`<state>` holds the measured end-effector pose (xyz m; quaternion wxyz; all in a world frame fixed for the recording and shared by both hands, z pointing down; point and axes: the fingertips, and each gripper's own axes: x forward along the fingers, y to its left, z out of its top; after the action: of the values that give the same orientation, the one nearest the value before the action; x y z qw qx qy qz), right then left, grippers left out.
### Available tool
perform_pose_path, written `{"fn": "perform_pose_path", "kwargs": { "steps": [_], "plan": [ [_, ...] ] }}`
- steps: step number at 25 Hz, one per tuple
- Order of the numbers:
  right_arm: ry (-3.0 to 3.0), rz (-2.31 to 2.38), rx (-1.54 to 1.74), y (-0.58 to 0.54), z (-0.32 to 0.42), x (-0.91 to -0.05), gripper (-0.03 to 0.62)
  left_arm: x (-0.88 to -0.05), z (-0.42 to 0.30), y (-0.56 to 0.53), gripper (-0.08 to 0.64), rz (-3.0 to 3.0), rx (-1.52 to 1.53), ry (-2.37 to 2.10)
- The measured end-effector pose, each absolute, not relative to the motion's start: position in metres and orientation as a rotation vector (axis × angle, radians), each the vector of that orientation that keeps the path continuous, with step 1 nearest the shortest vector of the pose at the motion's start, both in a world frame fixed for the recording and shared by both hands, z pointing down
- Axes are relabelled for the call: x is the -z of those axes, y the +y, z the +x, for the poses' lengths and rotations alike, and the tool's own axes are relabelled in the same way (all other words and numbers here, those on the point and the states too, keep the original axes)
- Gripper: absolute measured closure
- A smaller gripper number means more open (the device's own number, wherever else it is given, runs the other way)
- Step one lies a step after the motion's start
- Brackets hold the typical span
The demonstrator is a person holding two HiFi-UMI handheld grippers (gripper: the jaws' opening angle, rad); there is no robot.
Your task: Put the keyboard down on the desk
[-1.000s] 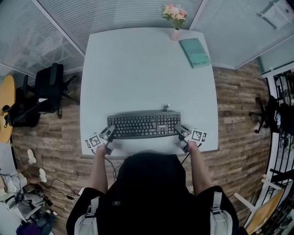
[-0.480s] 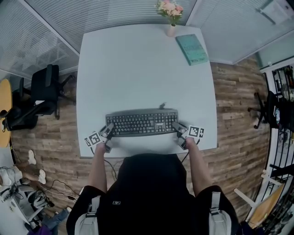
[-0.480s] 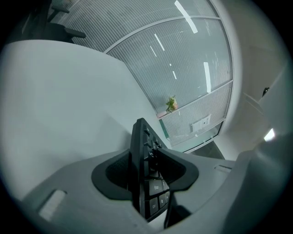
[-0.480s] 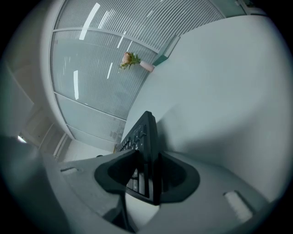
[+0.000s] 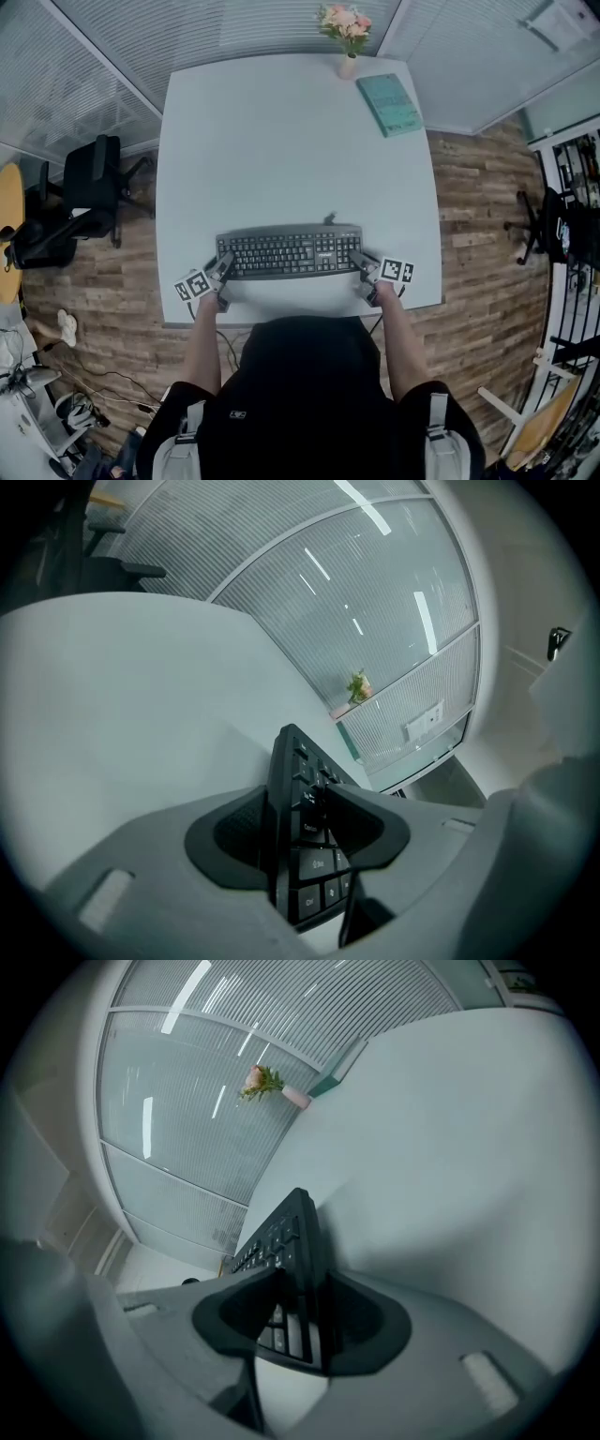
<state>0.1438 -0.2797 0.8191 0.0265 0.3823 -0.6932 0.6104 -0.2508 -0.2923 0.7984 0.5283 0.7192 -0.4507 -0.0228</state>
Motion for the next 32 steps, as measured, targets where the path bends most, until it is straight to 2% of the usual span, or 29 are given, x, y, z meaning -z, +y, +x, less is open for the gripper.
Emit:
{"fn": "perform_pose_path", "kwargs": {
  "steps": [16,23,32],
  "plan": [
    [-2.095,1.314,-1.695,-0.278,0.155,-0.82,0.416,-0.802,-0.249,-0.293,0.35,1.741,-0.076,-1.221],
    [-2.059,1.371,-1.465,-0.279,0.16,-0.824,0.399,-0.805,-0.254,-0.292,0.345,1.771,-0.155,-1.273],
    [-2.032,1.408,-1.361,-0.278,0.16,-0.826,0.393,-0.807,-0.254,-0.291,0.339,1.79,-0.227,-1.313]
  ]
}}
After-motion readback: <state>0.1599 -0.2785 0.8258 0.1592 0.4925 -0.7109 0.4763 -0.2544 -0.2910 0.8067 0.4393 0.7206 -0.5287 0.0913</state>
